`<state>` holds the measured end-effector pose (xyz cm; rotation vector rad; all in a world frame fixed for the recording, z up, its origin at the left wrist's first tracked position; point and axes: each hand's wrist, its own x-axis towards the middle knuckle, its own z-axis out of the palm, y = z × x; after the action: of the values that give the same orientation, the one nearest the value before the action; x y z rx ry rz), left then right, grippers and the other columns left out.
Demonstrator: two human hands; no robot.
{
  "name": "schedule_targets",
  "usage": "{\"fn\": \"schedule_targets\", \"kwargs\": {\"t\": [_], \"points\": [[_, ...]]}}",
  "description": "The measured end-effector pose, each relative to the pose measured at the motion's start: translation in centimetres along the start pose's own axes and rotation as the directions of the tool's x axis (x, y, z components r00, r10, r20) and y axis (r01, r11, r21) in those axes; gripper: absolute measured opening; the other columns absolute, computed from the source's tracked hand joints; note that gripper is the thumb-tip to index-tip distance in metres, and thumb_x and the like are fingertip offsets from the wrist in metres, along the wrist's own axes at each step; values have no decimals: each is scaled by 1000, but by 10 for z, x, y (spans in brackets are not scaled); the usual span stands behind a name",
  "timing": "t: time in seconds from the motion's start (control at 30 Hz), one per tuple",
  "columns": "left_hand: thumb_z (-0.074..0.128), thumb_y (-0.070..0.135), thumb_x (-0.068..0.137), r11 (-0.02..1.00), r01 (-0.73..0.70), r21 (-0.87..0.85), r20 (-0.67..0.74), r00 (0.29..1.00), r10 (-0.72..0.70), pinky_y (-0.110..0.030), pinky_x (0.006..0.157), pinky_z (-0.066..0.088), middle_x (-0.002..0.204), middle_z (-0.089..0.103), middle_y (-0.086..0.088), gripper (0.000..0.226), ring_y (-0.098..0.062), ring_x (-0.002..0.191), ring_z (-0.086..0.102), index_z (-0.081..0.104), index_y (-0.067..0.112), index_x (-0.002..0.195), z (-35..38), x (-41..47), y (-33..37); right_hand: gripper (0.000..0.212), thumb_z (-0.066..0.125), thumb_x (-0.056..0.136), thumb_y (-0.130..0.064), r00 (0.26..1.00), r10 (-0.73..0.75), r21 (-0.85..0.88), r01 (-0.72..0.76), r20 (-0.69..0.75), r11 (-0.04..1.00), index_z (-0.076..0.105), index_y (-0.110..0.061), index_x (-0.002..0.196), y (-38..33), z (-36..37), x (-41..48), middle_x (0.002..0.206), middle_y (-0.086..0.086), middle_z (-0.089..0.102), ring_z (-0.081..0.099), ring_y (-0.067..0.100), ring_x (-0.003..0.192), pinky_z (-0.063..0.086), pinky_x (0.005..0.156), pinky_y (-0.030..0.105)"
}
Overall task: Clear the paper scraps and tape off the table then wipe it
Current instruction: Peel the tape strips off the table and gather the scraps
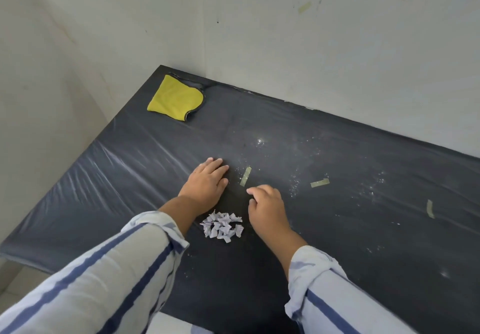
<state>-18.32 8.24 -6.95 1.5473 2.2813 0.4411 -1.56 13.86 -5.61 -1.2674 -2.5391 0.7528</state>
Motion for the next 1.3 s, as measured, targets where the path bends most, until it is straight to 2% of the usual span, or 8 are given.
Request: {"fn": "schedule_targets", "kwargs": {"t": [0.17, 0.33, 0.5, 0.57, 0.67, 0.8, 1.2, 1.3], "points": [[27, 42, 99, 981, -5, 193, -26, 1000, 10, -34, 118, -1, 158, 12, 1, 52, -18, 146, 2, 22, 25, 148, 10, -1, 2, 27, 57, 79, -2, 993, -35, -41, 31, -110, 999, 68, -10, 101, 8, 8, 19, 108, 8, 64, 54, 32, 102, 42, 84, 42], [23, 47, 98, 970, 4, 245, -17, 1000, 0, -34, 117, -5, 159, 7, 3, 54, -17, 146, -1, 16, 29, 149, 12, 3, 0, 28, 60, 81, -8, 989, 9, -23, -13, -147, 1000, 66, -10, 109, 14, 11, 42, 119, 9, 60, 50, 31, 115, 37, 94, 47], [5, 55, 90, 955, 9, 298, -2, 1000, -9, -38, 118, -2, 159, 6, 2, 63, -19, 146, 0, 12, 34, 149, 14, 5, -1, 38, 53, 88, -20, 995, 58, -81, -65, -80, 995, 55, -16, 125, 15, 14, 65, 141, 4, 43, 31, 23, 134, 22, 106, 45], [0, 57, 86, 955, 12, 297, 5, 1000, -15, -38, 118, -2, 159, 6, 2, 67, -19, 146, 0, 12, 34, 149, 14, 5, -1, 33, 53, 87, -19, 996, 27, -99, -36, -90, 994, 59, -17, 119, 16, 16, 66, 141, 6, 43, 31, 25, 135, 22, 106, 47], [4, 57, 89, 957, 15, 290, -4, 1000, -14, -38, 118, -4, 159, 5, 2, 64, -18, 146, -1, 12, 34, 148, 13, 5, 0, 21, 55, 85, -15, 990, -27, -81, 15, -142, 997, 64, -17, 105, 18, 19, 62, 138, 7, 47, 37, 27, 131, 26, 104, 48], [18, 53, 96, 959, 20, 282, 1, 1000, -21, -37, 118, -4, 159, 3, 4, 56, -17, 146, -3, 10, 34, 149, 12, 6, 1, 31, 54, 86, -17, 991, -15, -92, 3, -130, 996, 60, -15, 117, 19, 20, 64, 142, 8, 42, 34, 26, 134, 24, 107, 47], [19, 54, 96, 959, 18, 284, 3, 1000, -19, -39, 119, -3, 159, 3, 4, 56, -17, 146, -3, 10, 35, 148, 11, 6, 1, 23, 52, 89, -16, 986, -11, -75, -1, -164, 997, 64, -17, 108, 18, 21, 64, 137, 8, 48, 39, 27, 130, 27, 105, 46], [19, 54, 96, 960, 16, 278, 8, 1000, -19, -39, 119, -3, 159, 3, 3, 57, -18, 146, -3, 10, 35, 148, 11, 7, 1, 29, 50, 91, -16, 987, 6, -80, -19, -160, 997, 60, -15, 119, 18, 22, 65, 139, 8, 46, 37, 26, 131, 26, 106, 45]]}}
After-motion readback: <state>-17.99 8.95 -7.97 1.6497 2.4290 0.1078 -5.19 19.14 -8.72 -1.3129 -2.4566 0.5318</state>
